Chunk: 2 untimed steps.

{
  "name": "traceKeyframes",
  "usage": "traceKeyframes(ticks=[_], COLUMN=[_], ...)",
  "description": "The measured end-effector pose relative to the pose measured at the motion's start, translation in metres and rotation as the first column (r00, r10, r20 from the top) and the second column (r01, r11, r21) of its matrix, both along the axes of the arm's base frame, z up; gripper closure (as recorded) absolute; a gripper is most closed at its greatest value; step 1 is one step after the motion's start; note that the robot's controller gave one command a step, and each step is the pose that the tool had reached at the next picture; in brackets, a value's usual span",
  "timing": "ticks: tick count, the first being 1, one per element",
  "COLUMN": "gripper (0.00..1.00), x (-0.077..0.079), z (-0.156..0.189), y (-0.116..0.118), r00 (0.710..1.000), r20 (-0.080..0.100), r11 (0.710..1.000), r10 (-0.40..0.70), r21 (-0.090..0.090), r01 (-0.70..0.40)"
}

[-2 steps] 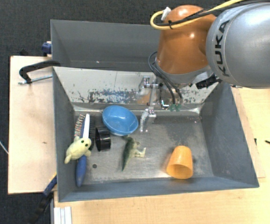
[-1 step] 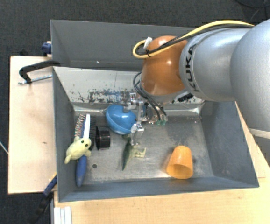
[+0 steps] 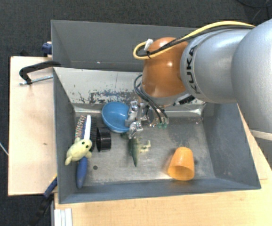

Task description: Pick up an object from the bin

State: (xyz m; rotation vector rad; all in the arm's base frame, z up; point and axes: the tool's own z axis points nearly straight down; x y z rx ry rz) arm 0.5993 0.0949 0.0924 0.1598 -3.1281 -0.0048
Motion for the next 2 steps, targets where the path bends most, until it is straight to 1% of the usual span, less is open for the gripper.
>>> traceKeyframes(ticks=[1,2], gripper=[1.0,1.0], x=[-0.006,-0.001], z=[0.018,0.18], y=[0.039,0.038], r00=[1.0,0.999], r20=[0.003,0.025], r11=[1.0,0.999], r10=[0.005,0.039], r21=[0.003,0.001], r01=[-0.005,-0.039])
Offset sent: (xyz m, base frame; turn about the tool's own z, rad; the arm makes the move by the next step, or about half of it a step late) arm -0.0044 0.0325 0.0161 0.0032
